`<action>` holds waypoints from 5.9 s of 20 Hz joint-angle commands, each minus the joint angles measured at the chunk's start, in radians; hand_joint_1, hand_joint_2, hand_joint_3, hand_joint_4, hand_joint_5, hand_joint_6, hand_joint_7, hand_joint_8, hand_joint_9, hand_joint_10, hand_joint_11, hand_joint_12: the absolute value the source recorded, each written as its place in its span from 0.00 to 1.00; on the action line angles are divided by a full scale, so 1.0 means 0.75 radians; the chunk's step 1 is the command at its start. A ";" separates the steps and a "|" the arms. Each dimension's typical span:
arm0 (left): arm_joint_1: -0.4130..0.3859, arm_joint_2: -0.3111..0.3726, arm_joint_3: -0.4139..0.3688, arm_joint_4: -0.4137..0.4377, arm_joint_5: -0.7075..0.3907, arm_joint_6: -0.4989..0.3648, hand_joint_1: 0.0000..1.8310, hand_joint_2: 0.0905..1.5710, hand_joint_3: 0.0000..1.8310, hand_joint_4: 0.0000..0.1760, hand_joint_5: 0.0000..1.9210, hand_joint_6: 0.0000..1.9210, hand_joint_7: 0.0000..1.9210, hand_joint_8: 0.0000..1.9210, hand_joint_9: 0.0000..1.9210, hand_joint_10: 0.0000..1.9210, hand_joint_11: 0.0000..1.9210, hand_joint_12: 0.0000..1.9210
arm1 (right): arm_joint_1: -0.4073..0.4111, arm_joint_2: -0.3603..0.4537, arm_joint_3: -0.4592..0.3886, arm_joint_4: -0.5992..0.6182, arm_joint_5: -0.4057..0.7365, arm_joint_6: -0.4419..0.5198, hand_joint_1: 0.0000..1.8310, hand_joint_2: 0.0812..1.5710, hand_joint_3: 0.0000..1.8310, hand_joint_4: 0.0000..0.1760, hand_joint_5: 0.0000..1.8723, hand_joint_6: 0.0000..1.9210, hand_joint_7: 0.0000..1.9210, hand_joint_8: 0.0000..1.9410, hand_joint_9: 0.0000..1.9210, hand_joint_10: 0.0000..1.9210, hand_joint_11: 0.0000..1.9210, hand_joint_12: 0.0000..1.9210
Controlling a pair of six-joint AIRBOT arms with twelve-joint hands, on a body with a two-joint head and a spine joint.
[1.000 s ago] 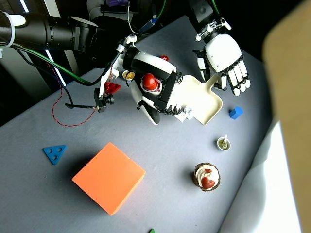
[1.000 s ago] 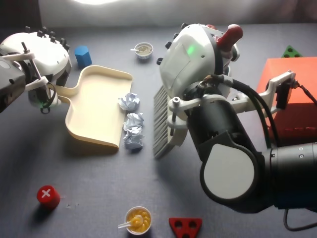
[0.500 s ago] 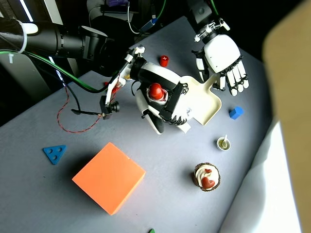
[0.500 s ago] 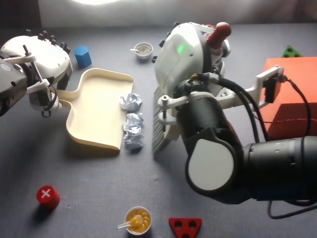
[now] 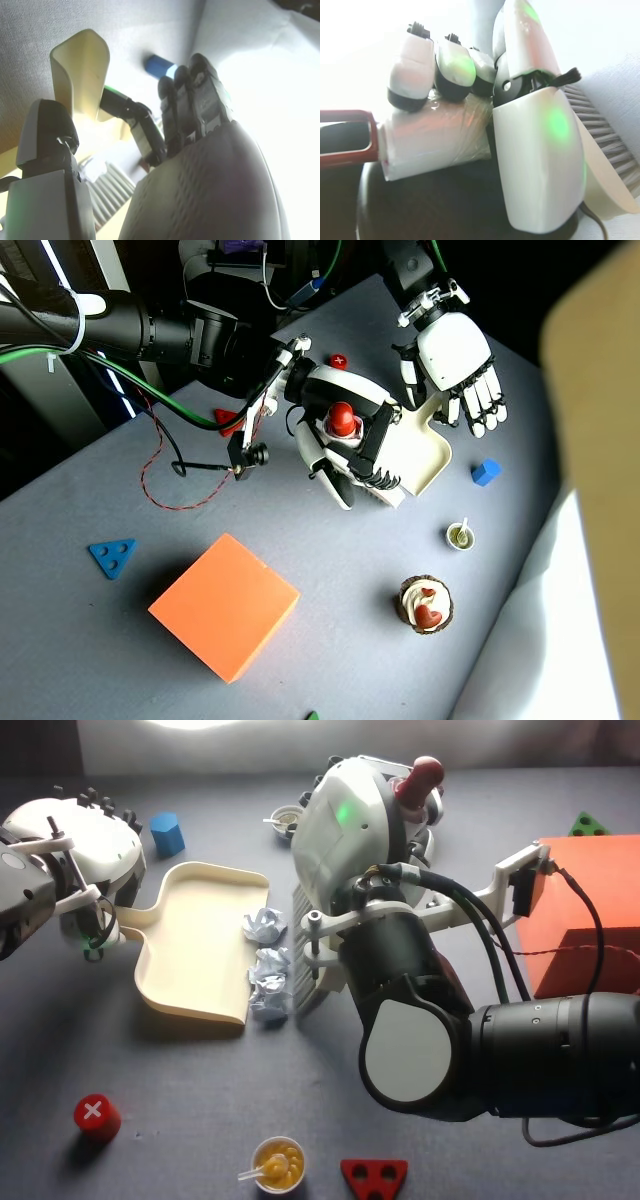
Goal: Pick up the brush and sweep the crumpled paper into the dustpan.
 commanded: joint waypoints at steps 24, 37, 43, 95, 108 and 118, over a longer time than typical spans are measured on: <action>-0.006 0.005 0.005 0.054 -0.112 0.008 0.57 0.71 0.00 0.18 0.48 0.56 0.16 0.00 0.11 0.00 0.09 0.00 | -0.017 -0.058 0.051 -0.313 -0.134 0.549 0.85 0.75 0.00 0.97 0.48 1.00 0.63 1.00 0.74 1.00 0.81 1.00; -0.009 0.005 0.001 0.055 -0.117 0.008 0.56 0.72 0.00 0.47 0.48 0.56 0.16 0.00 0.11 0.00 0.09 0.00 | -0.101 -0.005 0.119 -0.508 -0.082 0.600 0.85 0.75 0.00 0.96 0.51 1.00 0.66 1.00 0.76 1.00 0.82 1.00; -0.009 0.005 -0.001 0.054 -0.119 0.008 0.58 0.70 0.00 0.05 0.50 0.54 0.17 0.00 0.12 0.00 0.10 0.01 | -0.095 -0.020 0.161 -0.538 -0.098 0.619 0.86 0.75 0.00 0.91 0.49 1.00 0.63 1.00 0.74 1.00 0.81 1.00; -0.003 0.014 -0.020 0.026 -0.137 0.013 0.56 0.72 0.00 0.38 0.47 0.57 0.15 0.01 0.10 0.01 0.08 0.01 | -0.017 -0.075 0.196 -0.263 -0.073 0.544 0.86 0.75 0.00 0.93 0.52 1.00 0.67 1.00 0.77 1.00 0.83 1.00; -0.003 0.011 -0.013 0.024 -0.138 0.013 0.59 0.71 0.00 0.00 0.49 0.55 0.14 0.00 0.10 0.00 0.09 0.01 | -0.035 -0.096 0.215 -0.317 -0.112 0.577 0.86 0.75 0.00 0.98 0.51 1.00 0.66 1.00 0.76 1.00 0.82 1.00; -0.003 0.013 -0.010 0.024 -0.134 0.013 0.57 0.71 0.00 0.29 0.48 0.56 0.12 0.00 0.08 0.00 0.08 0.01 | -0.033 -0.002 0.150 -0.322 -0.111 0.682 0.86 0.74 0.00 0.99 0.52 1.00 0.65 1.00 0.76 1.00 0.82 1.00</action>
